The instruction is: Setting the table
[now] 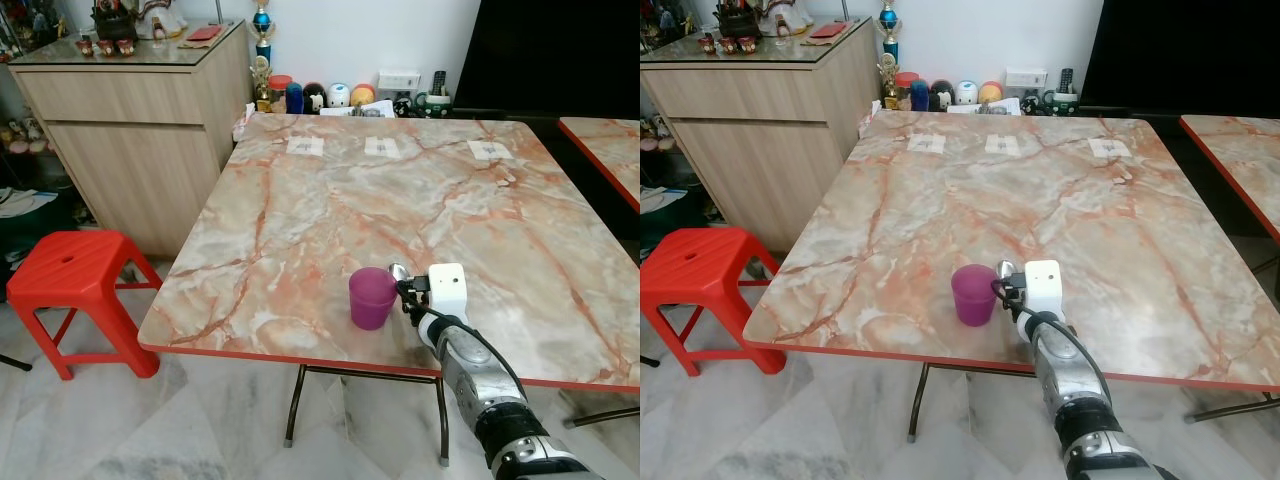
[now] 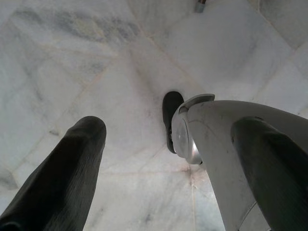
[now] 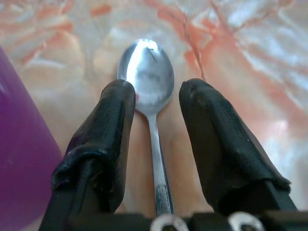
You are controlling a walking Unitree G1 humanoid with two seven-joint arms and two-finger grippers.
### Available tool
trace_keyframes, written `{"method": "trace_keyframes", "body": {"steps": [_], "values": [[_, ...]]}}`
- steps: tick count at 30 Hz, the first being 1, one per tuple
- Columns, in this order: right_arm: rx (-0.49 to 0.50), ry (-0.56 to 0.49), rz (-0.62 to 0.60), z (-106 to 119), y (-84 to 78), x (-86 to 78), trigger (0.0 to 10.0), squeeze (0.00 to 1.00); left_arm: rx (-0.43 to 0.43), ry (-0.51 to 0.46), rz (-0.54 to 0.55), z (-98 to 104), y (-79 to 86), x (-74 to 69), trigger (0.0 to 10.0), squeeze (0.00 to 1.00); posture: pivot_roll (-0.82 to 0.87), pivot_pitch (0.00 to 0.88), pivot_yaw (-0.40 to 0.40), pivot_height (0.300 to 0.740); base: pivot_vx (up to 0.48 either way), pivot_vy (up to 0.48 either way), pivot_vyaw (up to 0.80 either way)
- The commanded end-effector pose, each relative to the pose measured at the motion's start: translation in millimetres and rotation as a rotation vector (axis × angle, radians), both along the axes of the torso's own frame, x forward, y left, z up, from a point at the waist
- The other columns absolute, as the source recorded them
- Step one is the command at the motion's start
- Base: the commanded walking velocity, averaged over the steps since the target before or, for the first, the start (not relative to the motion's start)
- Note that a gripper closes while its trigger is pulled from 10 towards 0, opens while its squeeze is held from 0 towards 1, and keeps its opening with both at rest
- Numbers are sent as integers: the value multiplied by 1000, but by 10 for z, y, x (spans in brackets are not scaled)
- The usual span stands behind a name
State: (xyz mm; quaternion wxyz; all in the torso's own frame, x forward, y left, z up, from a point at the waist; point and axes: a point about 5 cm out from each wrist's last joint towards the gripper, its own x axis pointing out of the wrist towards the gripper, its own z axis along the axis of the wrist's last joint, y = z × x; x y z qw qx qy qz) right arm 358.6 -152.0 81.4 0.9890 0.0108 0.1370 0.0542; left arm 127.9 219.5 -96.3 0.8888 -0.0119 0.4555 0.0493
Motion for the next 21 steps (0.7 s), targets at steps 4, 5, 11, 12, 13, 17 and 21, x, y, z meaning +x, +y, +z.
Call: {"method": "trace_keyframes", "body": {"steps": [4, 5, 11, 12, 13, 17, 21], "values": [[17, 10, -12, 15, 0, 27, 10000, 0, 3, 31, -10, -23, 10, -65, 10000, 0, 31, 57, -1, 740, 0, 0, 0], [22, 20, -12, 3, 6, 27, 10000, 0, 3, 32, -10, -24, 9, -65, 10000, 0, 31, 61, 0, 740, 0, 0, 0], [59, 64, -13, -60, 12, 11, 10000, 0, 2, 33, -5, -26, 6, -68, 10000, 0, 36, 67, -2, 740, 0, 0, 0], [56, 67, -12, -65, 12, 9, 10000, 0, 1, 33, -5, -26, 6, -68, 10000, 0, 36, 67, -2, 740, 0, 0, 0], [54, 77, -9, -82, 13, 2, 10000, 0, 1, 34, -4, -26, 6, -70, 10000, 0, 36, 71, -3, 740, 0, 0, 0], [41, 108, -2, -134, 15, -22, 10000, 0, -1, 35, -4, -28, 4, -71, 10000, 0, 36, 76, -3, 740, 0, 0, 0], [42, 124, -4, -176, 10, -47, 10000, 0, -3, 35, -3, -28, 3, -70, 10000, 0, 36, 77, -3, 740, 0, 0, 0]]}}
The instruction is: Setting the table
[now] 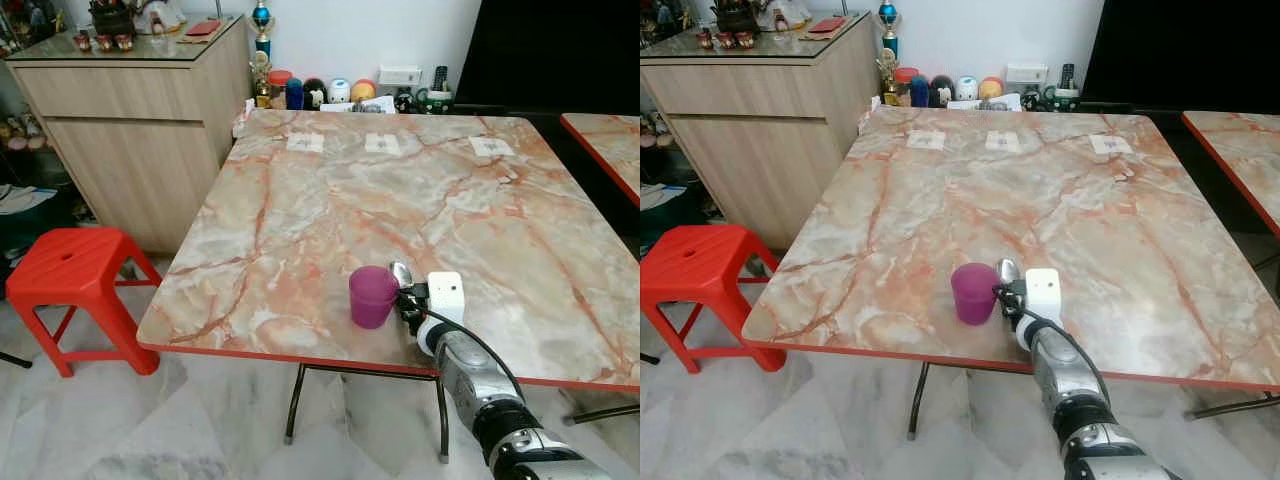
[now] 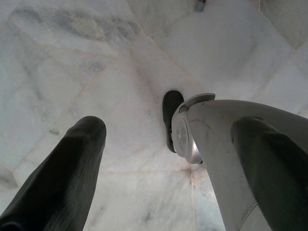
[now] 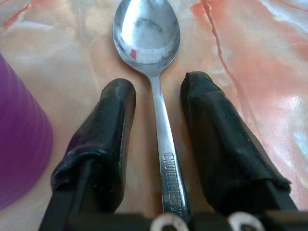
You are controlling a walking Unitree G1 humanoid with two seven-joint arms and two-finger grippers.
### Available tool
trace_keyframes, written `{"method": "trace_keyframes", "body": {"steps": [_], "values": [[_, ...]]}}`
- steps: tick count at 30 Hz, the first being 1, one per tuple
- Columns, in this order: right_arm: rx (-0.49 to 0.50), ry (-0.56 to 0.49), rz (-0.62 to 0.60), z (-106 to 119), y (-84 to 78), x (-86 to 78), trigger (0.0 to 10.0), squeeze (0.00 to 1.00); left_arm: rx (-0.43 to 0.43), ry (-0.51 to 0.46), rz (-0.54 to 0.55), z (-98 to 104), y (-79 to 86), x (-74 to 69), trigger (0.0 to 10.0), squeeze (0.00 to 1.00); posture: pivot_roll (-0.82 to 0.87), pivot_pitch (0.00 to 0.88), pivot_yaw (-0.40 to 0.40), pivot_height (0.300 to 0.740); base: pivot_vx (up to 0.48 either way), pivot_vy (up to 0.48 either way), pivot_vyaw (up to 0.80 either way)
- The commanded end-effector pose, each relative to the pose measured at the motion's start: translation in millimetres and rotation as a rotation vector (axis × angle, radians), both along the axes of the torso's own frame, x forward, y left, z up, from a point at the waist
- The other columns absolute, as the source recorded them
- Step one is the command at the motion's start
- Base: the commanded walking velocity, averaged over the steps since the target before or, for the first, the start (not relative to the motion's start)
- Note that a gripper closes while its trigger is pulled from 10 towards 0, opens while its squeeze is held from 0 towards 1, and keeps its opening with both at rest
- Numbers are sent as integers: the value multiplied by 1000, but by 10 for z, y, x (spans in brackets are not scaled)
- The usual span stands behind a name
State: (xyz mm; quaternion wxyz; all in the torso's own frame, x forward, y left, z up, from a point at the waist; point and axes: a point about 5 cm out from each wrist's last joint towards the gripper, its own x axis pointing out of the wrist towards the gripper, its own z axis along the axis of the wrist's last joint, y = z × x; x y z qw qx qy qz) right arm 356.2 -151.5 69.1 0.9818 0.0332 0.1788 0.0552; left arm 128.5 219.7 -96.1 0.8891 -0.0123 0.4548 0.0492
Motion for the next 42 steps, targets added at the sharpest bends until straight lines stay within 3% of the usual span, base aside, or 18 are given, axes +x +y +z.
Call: {"method": "trace_keyframes", "body": {"steps": [1, 2, 3, 4, 5, 33, 37, 41, 42], "values": [[4, 44, -2, -68, 4, -31, 10000, 0, -4, 36, -3, -30, 1, -75, 10000, 0, 36, 80, -3, 740, 0, 0, 0], [8, 47, -3, -75, 4, -35, 9373, 0, -5, 36, -1, -30, 0, -74, 10000, 0, 36, 80, -3, 740, 0, 0, 0], [10, 49, -3, -79, 4, -38, 9373, 0, -6, 36, 0, -30, -1, -74, 10000, 0, 36, 84, -4, 740, 0, 0, 0], [10, 52, -3, -87, 1, -41, 2431, 0, -7, 36, 0, -30, -1, -74, 10000, 0, 36, 84, -4, 740, 0, 0, 0], [11, 52, -3, -88, 0, -42, 0, 0, -8, 36, 0, -30, -1, -74, 10000, 0, 36, 86, -3, 740, 0, 0, 0], [4, 58, -1, -121, -6, -63, 0, 0, -30, 39, -2, -39, -27, -91, 10000, 0, 40, 68, -7, 740, 0, 0, 0], [-15, 18, -23, -84, -23, -48, 0, 0, -31, 39, -4, -40, -27, -95, 10000, 0, 39, 63, -7, 740, 0, 0, 0], [30, -123, -69, 72, -62, -3, 157, 0, -30, 41, -6, -43, -26, -105, 10000, 0, 36, 53, -7, 740, 0, 0, 0], [37, -147, -81, 96, -77, -2, 9725, 0, -30, 42, -7, -44, -26, -108, 10000, 0, 36, 49, -8, 740, 0, 0, 0]]}}
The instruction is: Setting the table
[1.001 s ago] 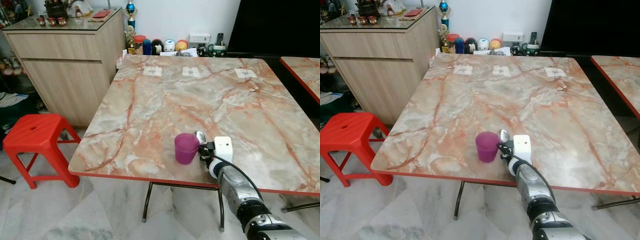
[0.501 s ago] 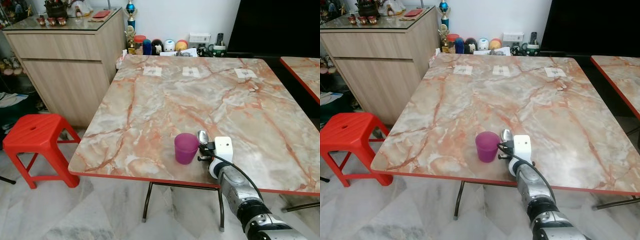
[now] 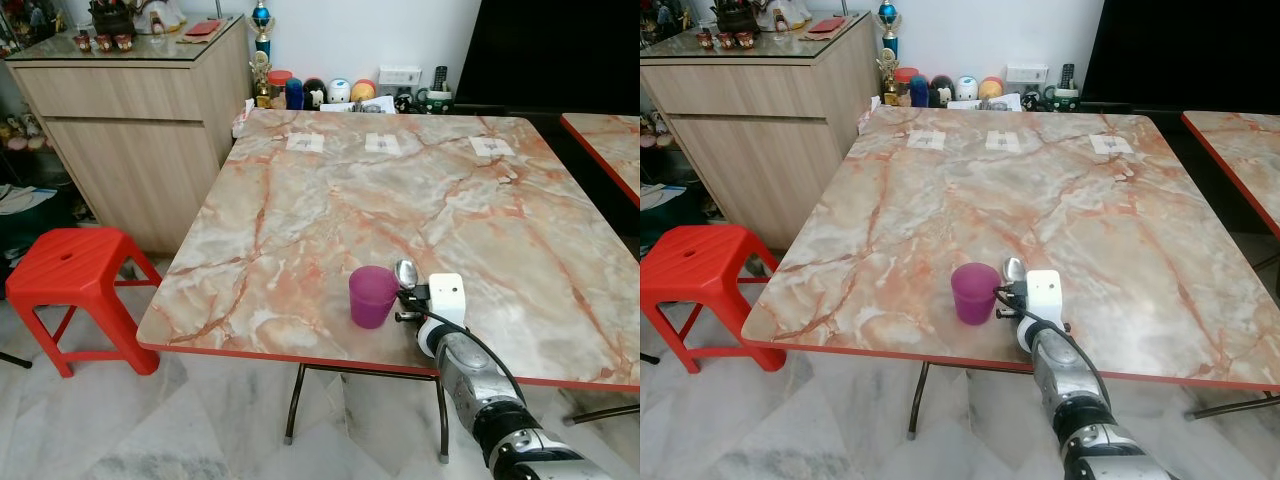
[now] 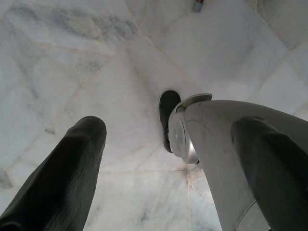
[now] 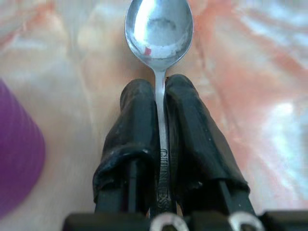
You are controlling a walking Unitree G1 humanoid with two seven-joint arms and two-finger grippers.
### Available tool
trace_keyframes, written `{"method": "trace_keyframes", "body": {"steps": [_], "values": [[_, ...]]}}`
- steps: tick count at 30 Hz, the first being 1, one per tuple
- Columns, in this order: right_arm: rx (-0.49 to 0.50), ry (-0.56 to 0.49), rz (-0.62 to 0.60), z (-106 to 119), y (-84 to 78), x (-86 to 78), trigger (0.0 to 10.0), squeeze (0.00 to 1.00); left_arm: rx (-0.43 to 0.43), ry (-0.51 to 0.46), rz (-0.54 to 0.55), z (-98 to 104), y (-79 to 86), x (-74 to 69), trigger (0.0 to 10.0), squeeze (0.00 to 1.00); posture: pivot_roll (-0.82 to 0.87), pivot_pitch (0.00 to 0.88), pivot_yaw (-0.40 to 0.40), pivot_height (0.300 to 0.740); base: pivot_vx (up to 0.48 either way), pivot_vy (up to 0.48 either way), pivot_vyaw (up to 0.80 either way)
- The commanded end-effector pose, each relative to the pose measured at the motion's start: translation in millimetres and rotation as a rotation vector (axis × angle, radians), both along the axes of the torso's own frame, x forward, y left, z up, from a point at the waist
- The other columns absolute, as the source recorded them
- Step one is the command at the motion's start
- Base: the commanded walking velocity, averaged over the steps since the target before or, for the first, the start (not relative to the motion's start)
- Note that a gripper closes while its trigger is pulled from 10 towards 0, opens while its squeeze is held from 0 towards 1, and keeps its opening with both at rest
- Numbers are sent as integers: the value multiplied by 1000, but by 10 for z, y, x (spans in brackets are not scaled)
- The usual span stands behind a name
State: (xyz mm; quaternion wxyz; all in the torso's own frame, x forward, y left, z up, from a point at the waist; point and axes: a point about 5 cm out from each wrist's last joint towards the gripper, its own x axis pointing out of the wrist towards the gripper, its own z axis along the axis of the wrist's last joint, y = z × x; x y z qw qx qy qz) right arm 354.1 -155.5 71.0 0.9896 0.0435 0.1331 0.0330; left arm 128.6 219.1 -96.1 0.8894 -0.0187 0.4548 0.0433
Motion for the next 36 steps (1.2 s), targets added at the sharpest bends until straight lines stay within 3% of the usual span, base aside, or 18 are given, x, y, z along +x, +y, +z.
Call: {"method": "trace_keyframes", "body": {"steps": [1, 7, 17, 22, 29, 36], "values": [[16, -91, -56, 111, -69, 18, 10000, 0, -13, 43, -2, -44, -22, -111, 10000, 0, 36, 49, -8, 740, 0, 0, 0], [-30, -264, -148, 271, -240, -81, 10000, 0, -10, 41, -5, -45, -23, -119, 10000, 0, 19, 27, -7, 740, 0, 0, 0], [-99, -463, -105, 529, -197, -256, 10000, 0, 32, 41, -7, -39, -2, -109, 10000, 0, -4, 17, -5, 740, 0, 0, 0], [-124, -479, -120, 575, -202, -272, 10000, 0, 36, 35, -18, -31, -2, -84, 10000, 0, -7, 28, -9, 740, 0, -49, 0], [-186, -497, -147, 669, -230, -278, 10000, 0, 36, 26, -18, -24, -6, -63, 10000, 0, -12, 30, -16, 740, 0, -461, 0], [-156, -476, -146, 657, -175, -277, 10000, 0, 31, 22, -12, -25, -20, -56, 10000, 0, -6, 40, -20, 740, 0, -469, -371]]}}
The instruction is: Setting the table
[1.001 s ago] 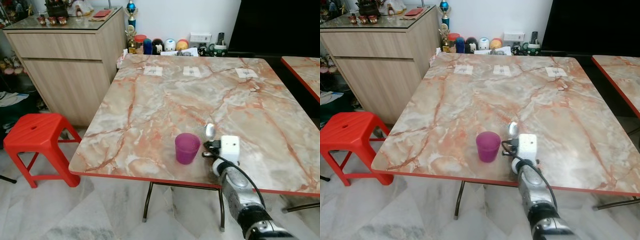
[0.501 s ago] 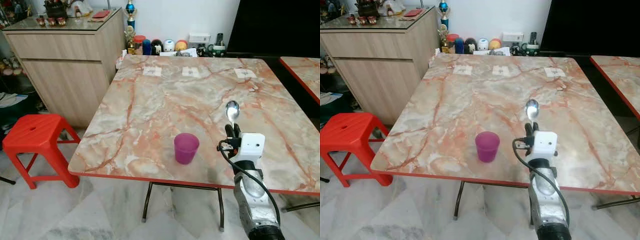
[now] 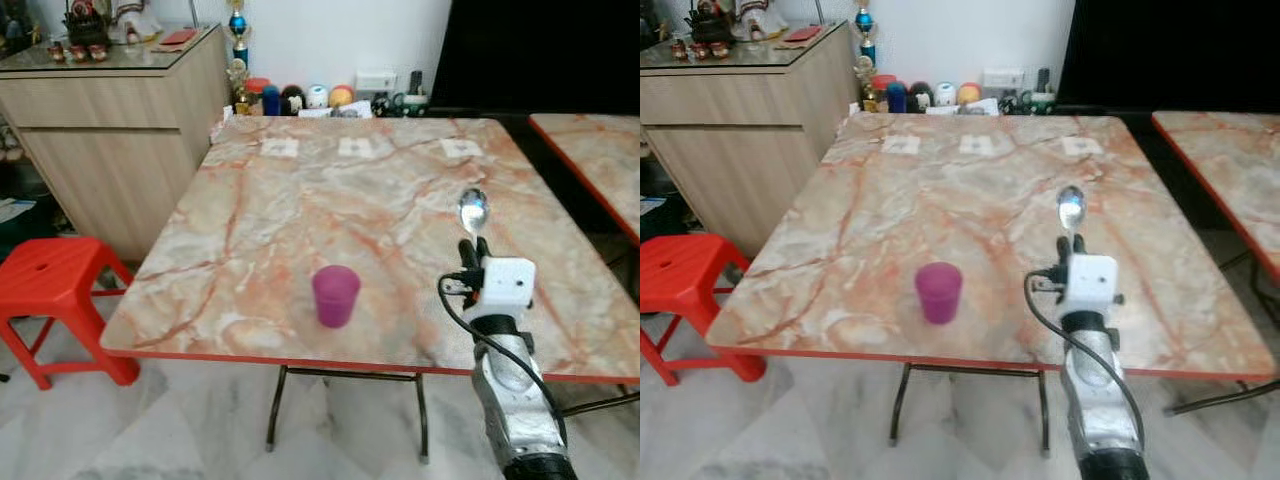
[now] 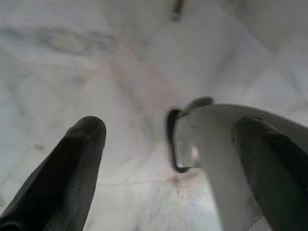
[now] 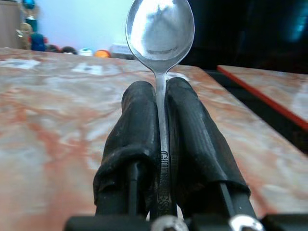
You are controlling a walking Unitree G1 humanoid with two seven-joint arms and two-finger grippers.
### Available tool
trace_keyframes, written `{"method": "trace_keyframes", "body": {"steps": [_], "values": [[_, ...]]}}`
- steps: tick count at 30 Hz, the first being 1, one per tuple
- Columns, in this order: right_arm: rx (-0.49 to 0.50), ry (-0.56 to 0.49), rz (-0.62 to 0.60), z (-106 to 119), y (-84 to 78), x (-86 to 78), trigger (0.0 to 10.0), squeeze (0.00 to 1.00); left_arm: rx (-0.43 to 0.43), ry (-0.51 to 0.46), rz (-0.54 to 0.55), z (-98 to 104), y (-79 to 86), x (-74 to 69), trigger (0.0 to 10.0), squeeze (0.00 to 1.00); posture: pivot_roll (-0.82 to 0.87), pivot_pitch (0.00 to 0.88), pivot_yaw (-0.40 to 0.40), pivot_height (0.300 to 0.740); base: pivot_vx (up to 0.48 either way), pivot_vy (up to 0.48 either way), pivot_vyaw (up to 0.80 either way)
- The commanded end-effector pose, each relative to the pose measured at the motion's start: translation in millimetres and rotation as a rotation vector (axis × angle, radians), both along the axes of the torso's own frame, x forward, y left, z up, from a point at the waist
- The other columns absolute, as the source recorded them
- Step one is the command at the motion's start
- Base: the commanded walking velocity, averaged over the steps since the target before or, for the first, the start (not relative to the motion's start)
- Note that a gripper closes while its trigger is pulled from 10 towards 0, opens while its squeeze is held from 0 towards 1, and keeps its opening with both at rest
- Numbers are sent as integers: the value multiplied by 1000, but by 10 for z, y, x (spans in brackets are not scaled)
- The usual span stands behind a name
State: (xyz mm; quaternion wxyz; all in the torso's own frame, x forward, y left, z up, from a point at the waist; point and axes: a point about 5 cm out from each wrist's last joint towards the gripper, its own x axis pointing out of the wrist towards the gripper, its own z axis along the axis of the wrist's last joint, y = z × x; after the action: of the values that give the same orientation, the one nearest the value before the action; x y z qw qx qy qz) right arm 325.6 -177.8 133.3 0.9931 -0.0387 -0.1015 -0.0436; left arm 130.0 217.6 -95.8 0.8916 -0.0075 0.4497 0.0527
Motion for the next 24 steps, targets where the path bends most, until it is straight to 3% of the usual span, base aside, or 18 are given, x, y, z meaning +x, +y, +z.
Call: {"method": "trace_keyframes", "body": {"steps": [1, 24], "values": [[6, -8, 11, 41, 55, 8, 10000, 0, 1, 31, -18, -28, -7, -69, 10000, 0, -12, 49, -21, 740, 0, -469, -788], [5, -8, 16, 65, 117, -5, 10000, 0, 1, 35, -26, -24, 14, -66, 10000, 0, -16, 68, -5, 740, 0, -468, -33]]}}
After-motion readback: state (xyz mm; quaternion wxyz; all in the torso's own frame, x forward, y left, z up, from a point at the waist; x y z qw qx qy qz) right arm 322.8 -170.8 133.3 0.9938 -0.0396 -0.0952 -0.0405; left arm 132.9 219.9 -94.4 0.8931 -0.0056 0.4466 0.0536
